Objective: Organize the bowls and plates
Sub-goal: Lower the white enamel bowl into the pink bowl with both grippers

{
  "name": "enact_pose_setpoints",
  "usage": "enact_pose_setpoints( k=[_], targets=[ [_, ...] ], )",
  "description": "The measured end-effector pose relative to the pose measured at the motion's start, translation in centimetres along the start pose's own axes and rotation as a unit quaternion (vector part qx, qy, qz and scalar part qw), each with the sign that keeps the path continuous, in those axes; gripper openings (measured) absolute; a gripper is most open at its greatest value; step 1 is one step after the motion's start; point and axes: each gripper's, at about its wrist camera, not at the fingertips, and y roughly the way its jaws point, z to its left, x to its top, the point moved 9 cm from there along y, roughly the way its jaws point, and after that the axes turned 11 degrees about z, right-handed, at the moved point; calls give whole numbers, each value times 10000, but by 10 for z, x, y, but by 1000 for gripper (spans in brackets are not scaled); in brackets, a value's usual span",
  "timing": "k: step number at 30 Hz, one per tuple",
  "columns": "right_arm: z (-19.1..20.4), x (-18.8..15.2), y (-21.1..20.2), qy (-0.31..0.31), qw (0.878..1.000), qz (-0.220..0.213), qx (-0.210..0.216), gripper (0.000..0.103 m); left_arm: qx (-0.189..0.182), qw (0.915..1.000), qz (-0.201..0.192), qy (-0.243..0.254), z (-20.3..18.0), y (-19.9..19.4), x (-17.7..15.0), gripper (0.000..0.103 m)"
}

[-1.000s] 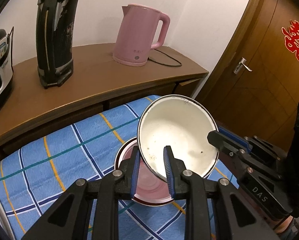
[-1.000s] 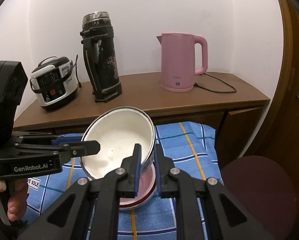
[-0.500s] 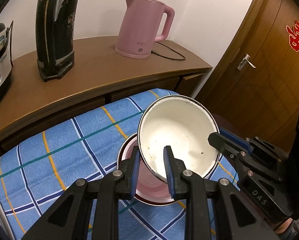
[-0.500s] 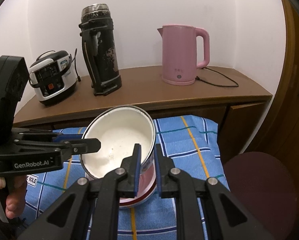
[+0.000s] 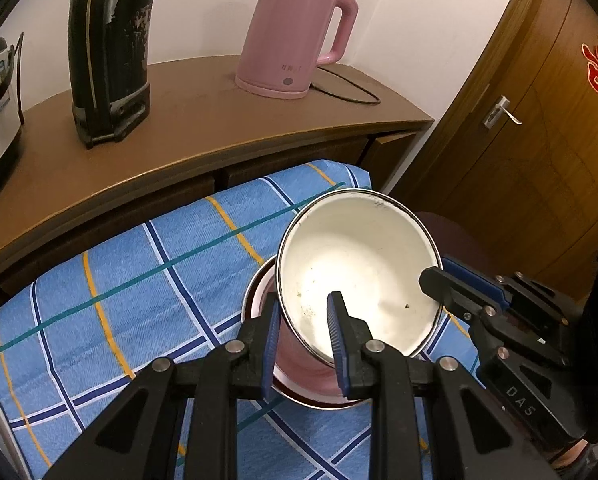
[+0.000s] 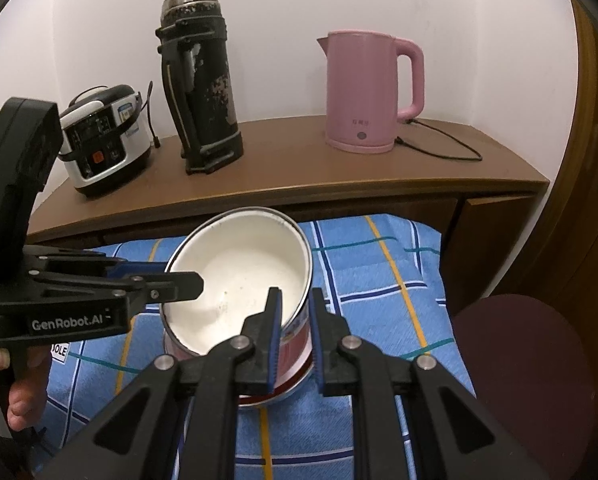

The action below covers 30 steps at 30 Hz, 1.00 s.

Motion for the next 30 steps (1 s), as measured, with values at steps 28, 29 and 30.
enact_pose_setpoints(
  k=[28, 29, 30],
  targets=[
    [3, -17, 11, -13, 9996, 288, 66, 16, 349, 9988, 276, 188, 3, 12, -5, 26],
    [3, -17, 11, -15, 9995, 295, 66, 16, 355, 9988, 286, 191, 4, 12, -5, 26],
    [3, -17, 12, -17, 9995, 300, 67, 16, 362, 9987, 293, 194, 3, 13, -5, 26]
  ],
)
